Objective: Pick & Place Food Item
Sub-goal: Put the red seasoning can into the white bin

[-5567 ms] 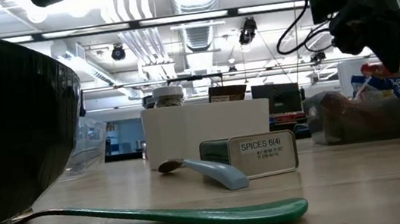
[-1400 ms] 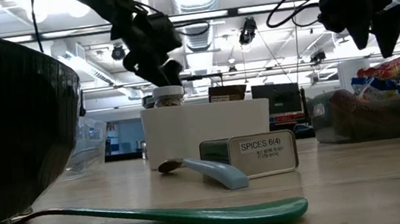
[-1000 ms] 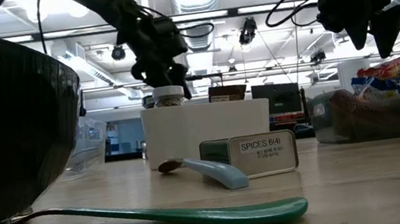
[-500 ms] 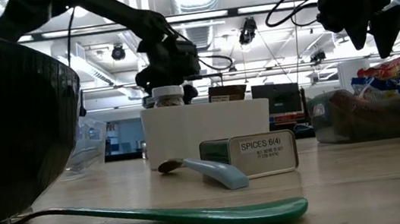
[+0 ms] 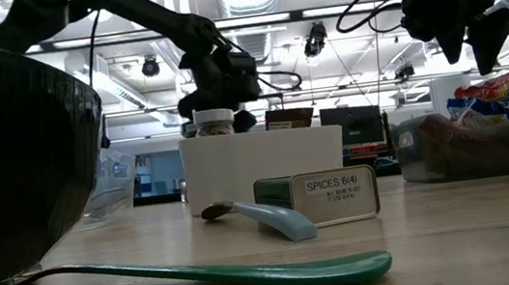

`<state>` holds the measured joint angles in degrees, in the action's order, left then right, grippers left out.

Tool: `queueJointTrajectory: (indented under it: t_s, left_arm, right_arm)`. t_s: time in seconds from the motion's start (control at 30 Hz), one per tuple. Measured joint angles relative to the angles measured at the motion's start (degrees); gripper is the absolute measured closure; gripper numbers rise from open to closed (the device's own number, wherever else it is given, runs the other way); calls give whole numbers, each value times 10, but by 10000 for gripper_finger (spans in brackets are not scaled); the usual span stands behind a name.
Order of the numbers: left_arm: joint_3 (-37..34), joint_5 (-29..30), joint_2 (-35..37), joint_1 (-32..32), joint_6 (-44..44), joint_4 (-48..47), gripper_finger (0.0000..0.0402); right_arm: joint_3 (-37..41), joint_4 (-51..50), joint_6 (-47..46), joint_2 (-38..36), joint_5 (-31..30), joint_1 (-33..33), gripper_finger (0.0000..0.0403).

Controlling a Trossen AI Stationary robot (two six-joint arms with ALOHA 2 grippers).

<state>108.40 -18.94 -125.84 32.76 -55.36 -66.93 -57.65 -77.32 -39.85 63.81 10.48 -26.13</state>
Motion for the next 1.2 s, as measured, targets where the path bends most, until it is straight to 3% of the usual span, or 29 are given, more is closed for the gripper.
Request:
queueJointTrajectory:
  t_s: [0.3,0.53,1.2]
  left_arm:
    - [1,-1,7,-41,12,11,34]
    - [1,-1,8,-53,71,13,34]
    - [0,29,10,-68,21,57,13]
  right_arm:
    - [0,2,0,0,0,0,73]
    - [0,3,0,0,0,0,73]
    - [0,4,0,0,0,0,73]
